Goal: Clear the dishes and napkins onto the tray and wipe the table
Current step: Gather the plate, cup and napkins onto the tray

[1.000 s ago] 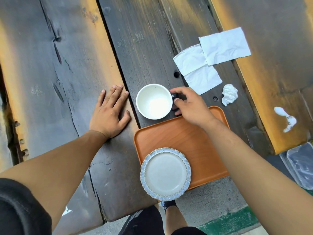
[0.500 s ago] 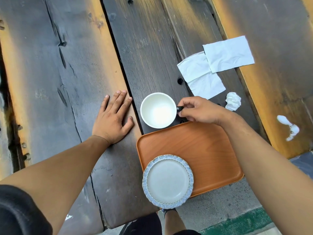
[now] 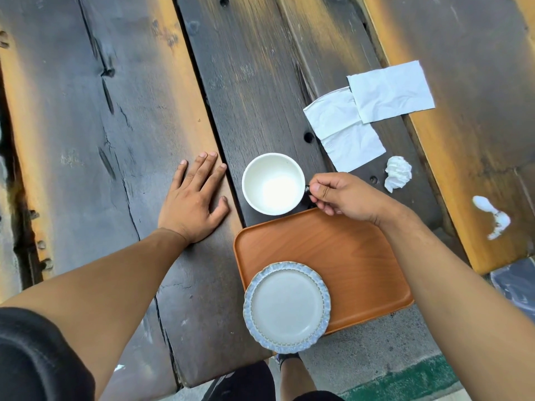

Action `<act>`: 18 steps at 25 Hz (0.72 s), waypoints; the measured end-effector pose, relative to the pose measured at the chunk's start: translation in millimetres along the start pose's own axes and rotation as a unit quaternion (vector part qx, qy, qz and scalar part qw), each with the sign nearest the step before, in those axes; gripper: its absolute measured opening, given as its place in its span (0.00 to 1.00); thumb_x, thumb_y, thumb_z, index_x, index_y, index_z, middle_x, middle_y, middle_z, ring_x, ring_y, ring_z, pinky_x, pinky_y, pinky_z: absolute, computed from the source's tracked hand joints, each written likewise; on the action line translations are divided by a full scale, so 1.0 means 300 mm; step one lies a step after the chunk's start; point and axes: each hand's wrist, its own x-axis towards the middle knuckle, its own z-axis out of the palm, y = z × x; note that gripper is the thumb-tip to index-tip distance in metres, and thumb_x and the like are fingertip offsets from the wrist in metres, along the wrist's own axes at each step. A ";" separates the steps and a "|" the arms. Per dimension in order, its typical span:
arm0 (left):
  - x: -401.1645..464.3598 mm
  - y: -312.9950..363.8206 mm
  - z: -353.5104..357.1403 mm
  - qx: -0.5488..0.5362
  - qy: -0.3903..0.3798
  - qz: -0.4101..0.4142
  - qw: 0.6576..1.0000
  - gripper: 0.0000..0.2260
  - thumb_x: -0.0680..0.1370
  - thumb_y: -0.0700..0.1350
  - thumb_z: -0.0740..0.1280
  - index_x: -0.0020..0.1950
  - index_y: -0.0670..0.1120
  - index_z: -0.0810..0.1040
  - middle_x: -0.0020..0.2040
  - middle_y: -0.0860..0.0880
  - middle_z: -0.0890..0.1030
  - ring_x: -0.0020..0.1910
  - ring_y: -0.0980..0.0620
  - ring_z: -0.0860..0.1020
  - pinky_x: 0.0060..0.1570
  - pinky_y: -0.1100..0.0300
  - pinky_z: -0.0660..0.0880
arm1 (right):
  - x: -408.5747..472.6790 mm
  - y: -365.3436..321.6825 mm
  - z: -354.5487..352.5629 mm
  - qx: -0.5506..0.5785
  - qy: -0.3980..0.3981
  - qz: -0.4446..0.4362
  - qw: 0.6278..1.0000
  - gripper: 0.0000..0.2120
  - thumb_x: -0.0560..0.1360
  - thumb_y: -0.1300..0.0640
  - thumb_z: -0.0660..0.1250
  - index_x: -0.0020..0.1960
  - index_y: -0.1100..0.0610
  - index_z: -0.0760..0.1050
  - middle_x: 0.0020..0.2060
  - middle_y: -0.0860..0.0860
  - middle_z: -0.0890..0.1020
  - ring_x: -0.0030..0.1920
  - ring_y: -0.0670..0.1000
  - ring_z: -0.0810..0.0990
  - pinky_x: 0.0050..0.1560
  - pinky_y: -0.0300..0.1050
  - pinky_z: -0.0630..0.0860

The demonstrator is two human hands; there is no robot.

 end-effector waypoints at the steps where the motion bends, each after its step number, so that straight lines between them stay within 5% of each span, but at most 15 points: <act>1: 0.000 0.001 -0.002 0.000 -0.001 -0.001 1.000 0.30 0.80 0.55 0.58 0.81 0.45 0.65 0.83 0.42 0.62 0.82 0.42 0.60 0.81 0.39 0.53 | -0.014 0.001 0.004 0.014 0.005 -0.004 1.000 0.15 0.85 0.57 0.59 0.41 0.57 0.74 0.32 0.50 0.75 0.29 0.47 0.71 0.31 0.31 0.68; 18: -0.002 0.006 -0.001 -0.011 -0.003 -0.004 1.000 0.30 0.80 0.55 0.57 0.81 0.45 0.66 0.83 0.42 0.62 0.82 0.42 0.59 0.81 0.40 0.52 | -0.359 0.222 0.046 0.087 0.013 0.028 0.996 0.15 0.81 0.49 0.59 0.43 0.59 0.74 0.33 0.48 0.76 0.32 0.46 0.72 0.34 0.36 0.68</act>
